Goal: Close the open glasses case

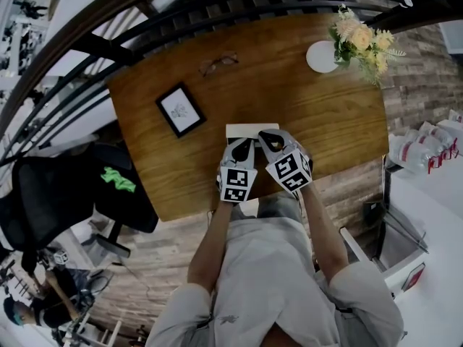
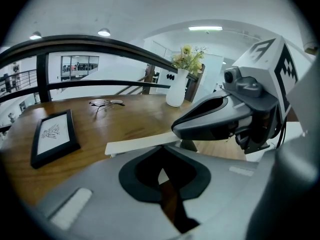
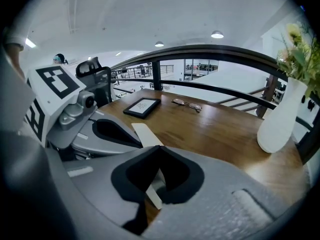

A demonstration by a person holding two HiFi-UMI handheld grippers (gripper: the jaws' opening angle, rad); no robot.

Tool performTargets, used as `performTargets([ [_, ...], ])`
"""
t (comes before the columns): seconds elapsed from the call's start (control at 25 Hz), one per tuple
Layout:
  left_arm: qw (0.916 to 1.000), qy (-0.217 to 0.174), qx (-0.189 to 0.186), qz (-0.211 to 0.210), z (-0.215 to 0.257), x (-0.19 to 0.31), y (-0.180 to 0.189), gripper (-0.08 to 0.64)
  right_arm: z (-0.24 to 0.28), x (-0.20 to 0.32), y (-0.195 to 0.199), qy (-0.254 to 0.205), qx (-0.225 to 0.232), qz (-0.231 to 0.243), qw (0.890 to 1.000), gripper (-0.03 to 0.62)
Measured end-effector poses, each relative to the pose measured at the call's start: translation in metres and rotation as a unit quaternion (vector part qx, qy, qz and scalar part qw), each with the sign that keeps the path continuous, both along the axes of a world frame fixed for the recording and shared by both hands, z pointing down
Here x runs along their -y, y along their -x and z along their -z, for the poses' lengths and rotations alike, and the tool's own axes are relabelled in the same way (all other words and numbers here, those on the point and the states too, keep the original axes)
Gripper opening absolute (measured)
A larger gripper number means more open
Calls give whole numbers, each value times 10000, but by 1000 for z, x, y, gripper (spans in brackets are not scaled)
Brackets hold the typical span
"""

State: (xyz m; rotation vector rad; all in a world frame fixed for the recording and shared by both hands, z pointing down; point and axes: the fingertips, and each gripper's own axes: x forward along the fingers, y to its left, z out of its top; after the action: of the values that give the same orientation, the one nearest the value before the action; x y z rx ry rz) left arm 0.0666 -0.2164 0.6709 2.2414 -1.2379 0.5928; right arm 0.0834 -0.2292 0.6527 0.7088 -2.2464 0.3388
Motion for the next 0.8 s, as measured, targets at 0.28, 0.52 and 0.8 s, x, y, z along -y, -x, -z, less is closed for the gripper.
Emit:
performTargets([
  [0.28,9999,87,-46,-33,-4,-7,-1,20,-4,-6,0,35,-44,-36,10000,3],
  [0.52,9998,158,-91,-28,-7,-11,0,20,-8,-11,1,57,-84,-29,9999,3],
  [0.8,9996,254,-92,-30,-11,-17,-1,20,-12,-17,1,83,-123,-17,9999,3],
])
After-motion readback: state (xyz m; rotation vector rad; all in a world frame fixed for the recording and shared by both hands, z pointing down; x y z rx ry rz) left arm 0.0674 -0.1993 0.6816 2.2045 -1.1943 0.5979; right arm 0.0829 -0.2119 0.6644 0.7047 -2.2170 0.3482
